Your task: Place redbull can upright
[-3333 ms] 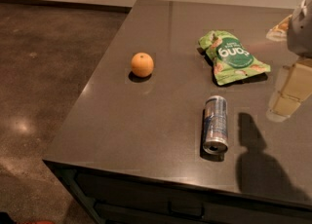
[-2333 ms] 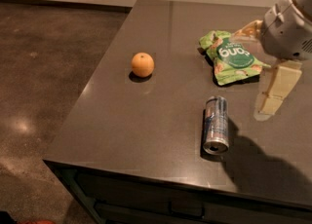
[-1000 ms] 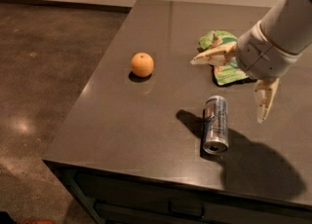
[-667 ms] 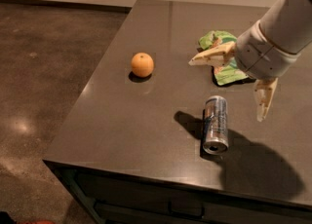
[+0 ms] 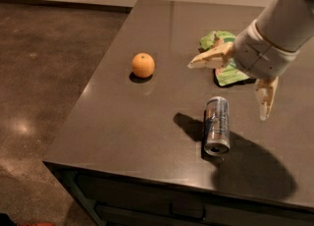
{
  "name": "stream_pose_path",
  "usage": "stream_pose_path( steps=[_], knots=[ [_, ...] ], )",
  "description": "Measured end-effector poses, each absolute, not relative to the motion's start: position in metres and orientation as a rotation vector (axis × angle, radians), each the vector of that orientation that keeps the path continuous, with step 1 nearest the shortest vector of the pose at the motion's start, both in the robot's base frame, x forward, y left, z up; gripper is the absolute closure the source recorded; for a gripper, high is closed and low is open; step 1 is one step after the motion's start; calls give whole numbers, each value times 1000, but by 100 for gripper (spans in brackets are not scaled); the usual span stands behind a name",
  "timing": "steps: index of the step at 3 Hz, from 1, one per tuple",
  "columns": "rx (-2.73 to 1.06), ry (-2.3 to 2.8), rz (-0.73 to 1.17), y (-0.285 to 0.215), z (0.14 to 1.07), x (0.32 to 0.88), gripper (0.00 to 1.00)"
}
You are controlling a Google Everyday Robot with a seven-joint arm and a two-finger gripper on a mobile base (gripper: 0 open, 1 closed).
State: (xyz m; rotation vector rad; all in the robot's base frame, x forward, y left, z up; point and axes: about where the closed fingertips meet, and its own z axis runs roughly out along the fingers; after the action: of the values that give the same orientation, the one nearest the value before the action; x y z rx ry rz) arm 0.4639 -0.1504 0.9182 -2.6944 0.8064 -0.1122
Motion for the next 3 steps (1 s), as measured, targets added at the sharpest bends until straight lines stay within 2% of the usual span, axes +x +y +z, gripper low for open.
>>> stream_pose_path(
  steps=[3],
  knots=[
    [-2994, 587, -123, -158, 885, 430, 0]
  ],
)
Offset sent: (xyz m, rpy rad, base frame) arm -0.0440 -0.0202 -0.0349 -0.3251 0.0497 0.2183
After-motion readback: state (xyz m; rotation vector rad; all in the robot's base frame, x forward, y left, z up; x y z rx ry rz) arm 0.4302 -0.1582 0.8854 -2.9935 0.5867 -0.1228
